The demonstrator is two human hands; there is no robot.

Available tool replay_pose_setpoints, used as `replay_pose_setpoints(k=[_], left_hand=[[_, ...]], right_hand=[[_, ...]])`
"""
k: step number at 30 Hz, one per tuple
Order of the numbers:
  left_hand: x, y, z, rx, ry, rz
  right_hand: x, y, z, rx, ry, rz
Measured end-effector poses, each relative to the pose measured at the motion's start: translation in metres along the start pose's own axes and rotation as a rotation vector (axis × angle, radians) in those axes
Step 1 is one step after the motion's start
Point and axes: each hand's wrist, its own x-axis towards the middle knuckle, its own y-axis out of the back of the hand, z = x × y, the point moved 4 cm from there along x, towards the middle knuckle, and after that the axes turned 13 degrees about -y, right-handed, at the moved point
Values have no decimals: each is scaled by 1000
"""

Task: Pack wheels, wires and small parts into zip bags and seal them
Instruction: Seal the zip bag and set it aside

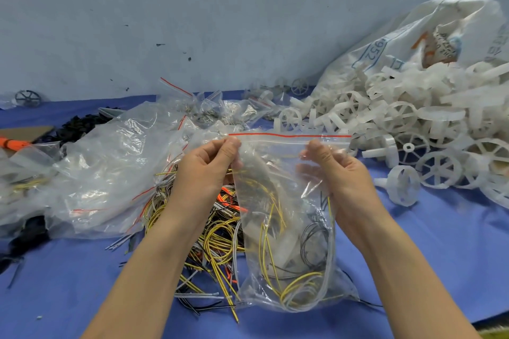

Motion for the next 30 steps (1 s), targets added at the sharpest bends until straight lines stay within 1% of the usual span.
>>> replay_pose_setpoints(k=[4,10,16,22,26,30], left_hand=[[-3,-8,-1,-13,50,-41],[-2,-11,1,38,5,-9],[-3,-13,3,13,-44,12],[-6,-20,2,-110,44,-10],[-8,-27,2,-125,84,-50],[-8,-30,4,-142,93,-37]], right_hand=[[-3,0,1,-36,0,-12],[-8,-2,-3,-26,21,-20],[-12,-3,-7,-51,43,-20],[-12,-4,-7,-35,39,-20],[-13,-6,-7,-37,47,-41],[-13,-6,-8,-38,47,-40]])
